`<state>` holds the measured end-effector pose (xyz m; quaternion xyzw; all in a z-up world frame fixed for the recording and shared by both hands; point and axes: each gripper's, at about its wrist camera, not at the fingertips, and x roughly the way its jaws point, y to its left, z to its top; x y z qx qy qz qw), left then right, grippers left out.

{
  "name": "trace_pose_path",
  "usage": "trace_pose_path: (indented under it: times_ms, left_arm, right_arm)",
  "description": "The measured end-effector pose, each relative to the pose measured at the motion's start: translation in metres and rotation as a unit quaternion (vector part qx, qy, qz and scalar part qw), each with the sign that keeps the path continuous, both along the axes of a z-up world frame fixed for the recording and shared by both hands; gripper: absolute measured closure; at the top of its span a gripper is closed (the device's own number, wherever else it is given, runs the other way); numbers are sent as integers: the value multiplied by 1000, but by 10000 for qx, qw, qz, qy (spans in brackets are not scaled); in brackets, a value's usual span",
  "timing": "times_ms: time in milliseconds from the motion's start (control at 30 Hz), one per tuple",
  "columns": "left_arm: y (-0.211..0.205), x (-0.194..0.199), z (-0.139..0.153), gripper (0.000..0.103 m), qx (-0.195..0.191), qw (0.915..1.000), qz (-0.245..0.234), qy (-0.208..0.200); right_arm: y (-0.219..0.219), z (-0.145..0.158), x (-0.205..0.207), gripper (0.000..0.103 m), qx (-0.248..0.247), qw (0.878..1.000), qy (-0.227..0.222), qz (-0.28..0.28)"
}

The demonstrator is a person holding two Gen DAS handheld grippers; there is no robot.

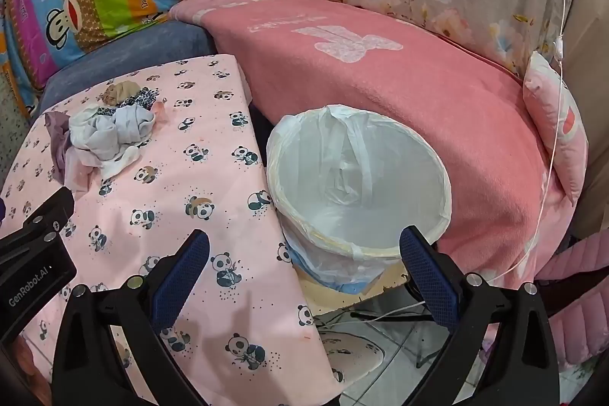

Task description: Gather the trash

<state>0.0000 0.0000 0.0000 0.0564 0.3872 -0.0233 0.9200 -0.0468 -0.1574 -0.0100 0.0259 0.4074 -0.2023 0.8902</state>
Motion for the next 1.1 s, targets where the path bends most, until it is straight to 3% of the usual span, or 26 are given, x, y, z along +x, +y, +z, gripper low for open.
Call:
trace_pose_path:
  times_ms: [1100]
  left_arm:
    - [-2, -4, 4, 7, -5, 10000, 1, -26]
  right_arm:
    - [-3, 4, -2, 5, -4, 10000, -66, -18]
